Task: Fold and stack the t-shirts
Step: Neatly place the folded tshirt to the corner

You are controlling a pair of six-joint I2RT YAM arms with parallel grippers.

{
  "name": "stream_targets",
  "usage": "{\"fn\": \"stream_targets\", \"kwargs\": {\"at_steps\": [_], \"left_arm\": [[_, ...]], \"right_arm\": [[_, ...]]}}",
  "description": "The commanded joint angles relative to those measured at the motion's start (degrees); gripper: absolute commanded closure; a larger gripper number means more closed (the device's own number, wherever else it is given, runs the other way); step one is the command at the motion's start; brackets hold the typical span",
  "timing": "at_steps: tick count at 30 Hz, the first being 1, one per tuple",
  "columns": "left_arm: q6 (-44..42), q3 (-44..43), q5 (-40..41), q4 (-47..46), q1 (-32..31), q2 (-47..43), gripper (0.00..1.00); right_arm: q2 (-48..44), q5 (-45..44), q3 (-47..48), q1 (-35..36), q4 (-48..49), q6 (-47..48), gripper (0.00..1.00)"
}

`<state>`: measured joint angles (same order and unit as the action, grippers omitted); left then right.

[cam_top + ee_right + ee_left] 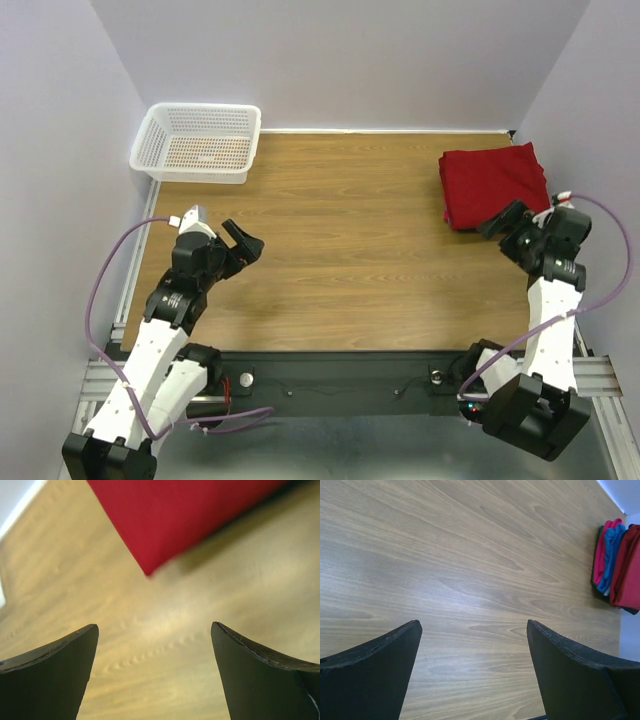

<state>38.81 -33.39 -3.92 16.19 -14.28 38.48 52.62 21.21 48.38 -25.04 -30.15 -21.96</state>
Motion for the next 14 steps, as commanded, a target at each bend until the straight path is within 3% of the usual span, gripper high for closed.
{"fn": "stream_targets", "kwargs": {"at_steps": [1, 14], "left_arm": [[0.22, -0.80, 1.11, -0.10, -0.13, -2.18, 0.02], [-1.54, -1.68, 3.31, 1.57, -0.13, -3.76, 0.01]], "right_arm": [[-0.94, 2.59, -5.64, 0.08, -0.96, -3.18, 0.00], [-4.81, 2.70, -10.85, 0.08, -0.08, -1.77, 0.00]]}}
